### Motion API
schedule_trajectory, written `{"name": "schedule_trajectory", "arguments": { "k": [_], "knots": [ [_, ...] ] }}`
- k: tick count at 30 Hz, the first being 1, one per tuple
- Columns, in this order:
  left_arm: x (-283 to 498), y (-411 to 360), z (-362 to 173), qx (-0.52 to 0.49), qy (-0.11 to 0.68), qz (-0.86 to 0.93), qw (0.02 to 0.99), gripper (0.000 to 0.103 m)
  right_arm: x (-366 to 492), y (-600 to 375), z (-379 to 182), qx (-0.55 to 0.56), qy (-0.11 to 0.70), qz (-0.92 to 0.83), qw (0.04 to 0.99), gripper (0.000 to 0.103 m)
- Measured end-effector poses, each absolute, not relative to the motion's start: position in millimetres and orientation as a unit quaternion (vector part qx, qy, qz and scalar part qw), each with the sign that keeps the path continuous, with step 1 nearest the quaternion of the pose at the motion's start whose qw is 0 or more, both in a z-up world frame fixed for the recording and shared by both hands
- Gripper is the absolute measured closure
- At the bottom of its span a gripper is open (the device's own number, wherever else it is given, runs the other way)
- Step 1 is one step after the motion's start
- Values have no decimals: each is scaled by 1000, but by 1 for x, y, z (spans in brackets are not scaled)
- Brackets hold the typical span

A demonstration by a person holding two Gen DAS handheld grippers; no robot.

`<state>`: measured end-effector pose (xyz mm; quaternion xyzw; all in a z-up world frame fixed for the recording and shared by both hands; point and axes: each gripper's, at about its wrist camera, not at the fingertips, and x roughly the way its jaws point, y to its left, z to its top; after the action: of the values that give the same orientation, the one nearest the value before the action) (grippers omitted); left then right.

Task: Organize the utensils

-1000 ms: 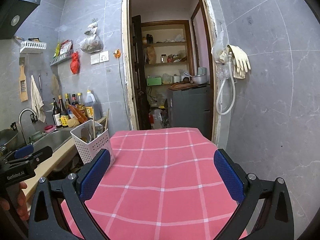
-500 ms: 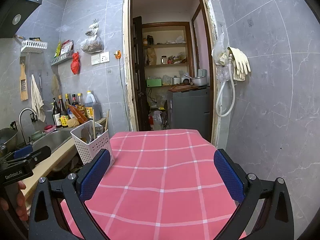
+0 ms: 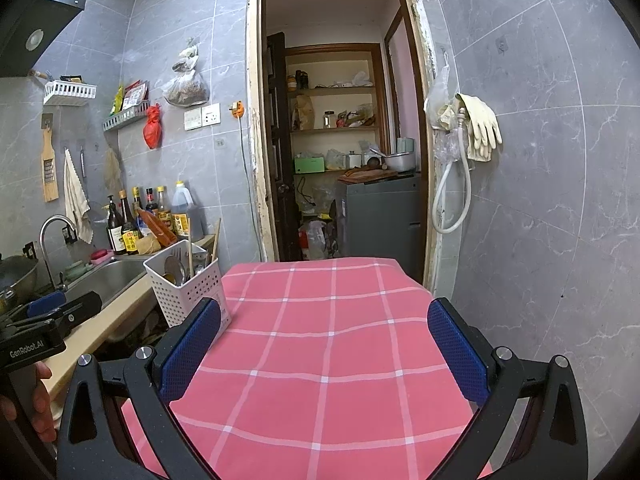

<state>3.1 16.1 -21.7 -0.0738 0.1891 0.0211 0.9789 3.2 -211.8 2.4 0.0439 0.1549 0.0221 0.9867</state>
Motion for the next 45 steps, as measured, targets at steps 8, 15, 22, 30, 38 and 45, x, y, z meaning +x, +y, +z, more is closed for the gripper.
{"name": "schedule_trajectory", "arguments": {
  "k": [8, 15, 22, 30, 38, 45],
  "knots": [
    [-2, 13, -21, -71, 188, 19, 979, 0, -2, -207, 3, 44, 154, 24, 987, 1],
    [-6, 12, -18, -71, 187, 19, 980, 0, -8, -204, 3, 45, 152, 25, 987, 1],
    [-7, 11, -17, -70, 186, 19, 980, 0, -8, -206, 4, 45, 151, 25, 987, 1],
    [-9, 11, -15, -71, 185, 19, 980, 0, -10, -207, 6, 46, 150, 26, 987, 1],
    [-9, 11, -16, -70, 185, 19, 980, 0, -14, -206, 8, 46, 148, 27, 988, 1],
    [-9, 11, -16, -70, 185, 18, 980, 0, -17, -206, 10, 46, 149, 27, 987, 1]
  ]
}}
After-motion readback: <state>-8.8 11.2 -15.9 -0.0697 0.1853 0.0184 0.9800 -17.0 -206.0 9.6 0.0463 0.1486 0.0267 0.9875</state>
